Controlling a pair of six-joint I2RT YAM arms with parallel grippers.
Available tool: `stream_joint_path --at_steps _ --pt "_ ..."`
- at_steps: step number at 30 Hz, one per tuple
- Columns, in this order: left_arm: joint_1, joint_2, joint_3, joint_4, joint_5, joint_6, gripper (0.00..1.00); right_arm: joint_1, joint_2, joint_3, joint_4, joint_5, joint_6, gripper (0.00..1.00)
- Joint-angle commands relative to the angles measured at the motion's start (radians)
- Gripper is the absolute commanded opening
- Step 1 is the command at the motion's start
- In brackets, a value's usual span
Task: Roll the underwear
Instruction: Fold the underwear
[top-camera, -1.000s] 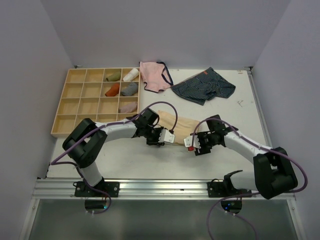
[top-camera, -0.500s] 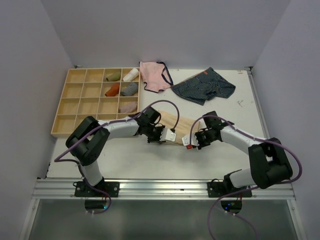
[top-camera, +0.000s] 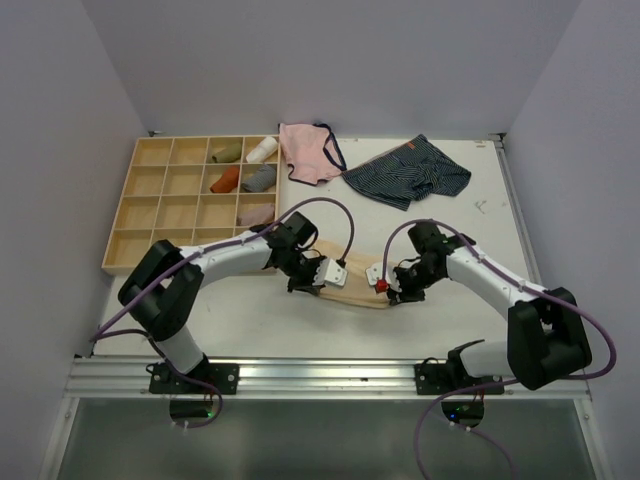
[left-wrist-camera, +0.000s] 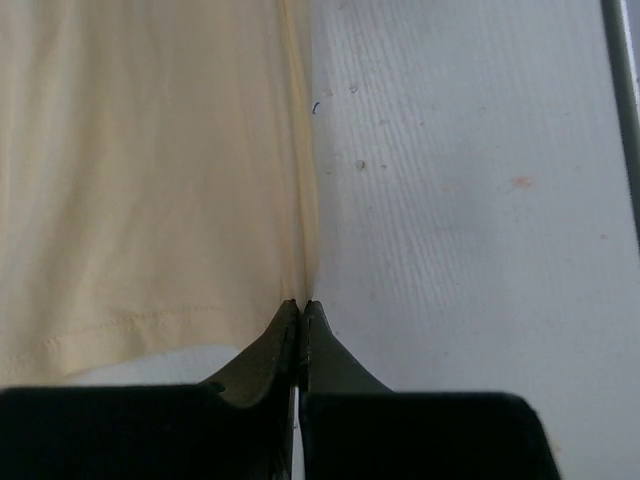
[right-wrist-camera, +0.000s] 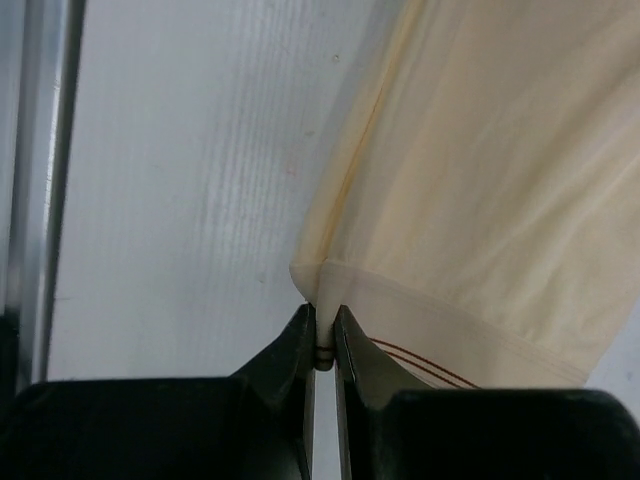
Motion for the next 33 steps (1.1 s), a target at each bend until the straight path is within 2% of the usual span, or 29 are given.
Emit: stream_joint_path --at_steps 1,7,14,19,33 --pt "0.003 -0.059 0.022 -0.120 0.079 -0.045 0.00 0.001 -0.009 0.041 -0.147 -0.091 0.102 0.00" --pt "0.009 -0.050 0.117 -0.219 0.148 -0.079 0.00 0.001 0.013 0.082 -0.236 -0.184 0.210 0.00" --pt "0.071 0.050 0.255 -0.339 0.218 -0.085 0.00 -0.019 0.094 0.162 -0.310 -0.261 0.299 0.00" --pt "0.149 0.119 0.378 -0.419 0.254 -0.079 0.00 -0.085 0.189 0.220 -0.369 -0.283 0.280 0.00" --pt "0.190 0.318 0.599 -0.474 0.274 -0.105 0.00 -0.226 0.601 0.480 -0.653 -0.434 0.158 0.00"
